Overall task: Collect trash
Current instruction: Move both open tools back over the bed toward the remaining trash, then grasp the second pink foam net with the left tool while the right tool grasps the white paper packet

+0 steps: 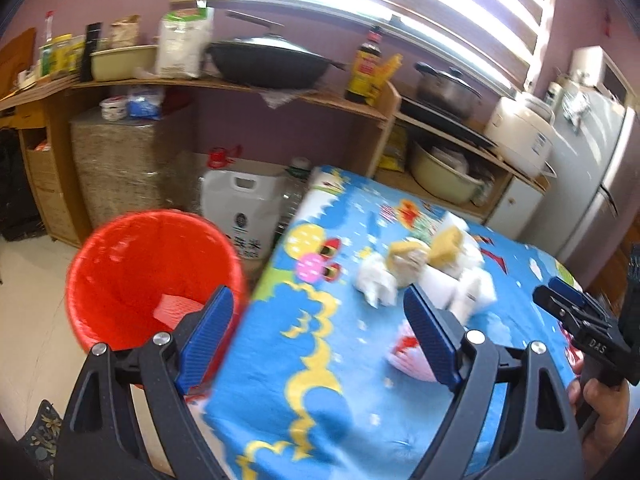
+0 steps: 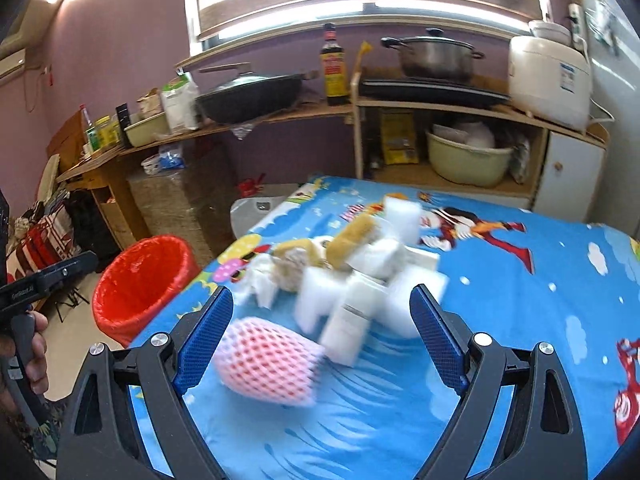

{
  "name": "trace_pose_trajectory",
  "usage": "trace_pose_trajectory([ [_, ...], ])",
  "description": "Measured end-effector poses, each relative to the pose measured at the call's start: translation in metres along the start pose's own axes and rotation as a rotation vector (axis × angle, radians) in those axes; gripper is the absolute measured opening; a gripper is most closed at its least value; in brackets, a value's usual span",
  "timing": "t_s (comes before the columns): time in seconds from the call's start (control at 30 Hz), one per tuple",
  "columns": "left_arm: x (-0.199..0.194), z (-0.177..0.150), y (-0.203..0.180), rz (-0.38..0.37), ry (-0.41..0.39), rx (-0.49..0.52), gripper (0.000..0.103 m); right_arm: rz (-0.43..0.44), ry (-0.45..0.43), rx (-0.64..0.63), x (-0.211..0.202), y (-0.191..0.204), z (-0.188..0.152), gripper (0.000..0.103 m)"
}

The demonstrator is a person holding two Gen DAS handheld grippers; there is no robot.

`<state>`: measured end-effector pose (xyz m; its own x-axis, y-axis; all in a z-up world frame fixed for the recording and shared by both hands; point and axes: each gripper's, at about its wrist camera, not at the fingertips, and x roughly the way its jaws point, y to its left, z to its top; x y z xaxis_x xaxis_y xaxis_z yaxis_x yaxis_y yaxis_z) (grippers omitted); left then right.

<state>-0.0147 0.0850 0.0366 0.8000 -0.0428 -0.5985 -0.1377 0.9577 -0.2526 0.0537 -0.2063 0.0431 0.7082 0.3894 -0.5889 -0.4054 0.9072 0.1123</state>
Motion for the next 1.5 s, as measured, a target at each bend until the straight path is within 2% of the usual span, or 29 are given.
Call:
trace_pose_trajectory([
  [0.17, 0.016, -0.01, -0.034, -0.038, 0.042, 0.045, 0.084, -0.006, 0.014, 0.022, -0.001, -0.021, -0.011, 0.085],
  [0.53, 0.054, -0.028, -0.079, -0.091, 0.125, 0.078, 0.084, -0.003, 0.059, 0.052, 0.009, -0.053, -0.028, 0.085],
  [0.83, 0.092, -0.044, -0.094, -0.118, 0.212, 0.072, 0.084, 0.005, 0.088, 0.07, 0.023, -0.07, -0.035, 0.085],
  [1.17, 0.131, -0.061, -0.097, -0.157, 0.318, 0.041, 0.082, 0.029, 0.12, 0.073, 0.048, -0.071, -0.036, 0.085],
  [1.27, 0.139, -0.063, -0.096, -0.158, 0.338, 0.043, 0.072, 0.036, 0.131, 0.069, 0.056, -0.068, -0.036, 0.085],
  [1.43, 0.143, -0.06, -0.093, -0.172, 0.338, 0.045, 0.045, 0.044, 0.149, 0.065, 0.069, -0.064, -0.036, 0.085],
  [1.5, 0.143, -0.058, -0.093, -0.177, 0.331, 0.048, 0.039, 0.047, 0.156, 0.064, 0.075, -0.061, -0.035, 0.085],
])
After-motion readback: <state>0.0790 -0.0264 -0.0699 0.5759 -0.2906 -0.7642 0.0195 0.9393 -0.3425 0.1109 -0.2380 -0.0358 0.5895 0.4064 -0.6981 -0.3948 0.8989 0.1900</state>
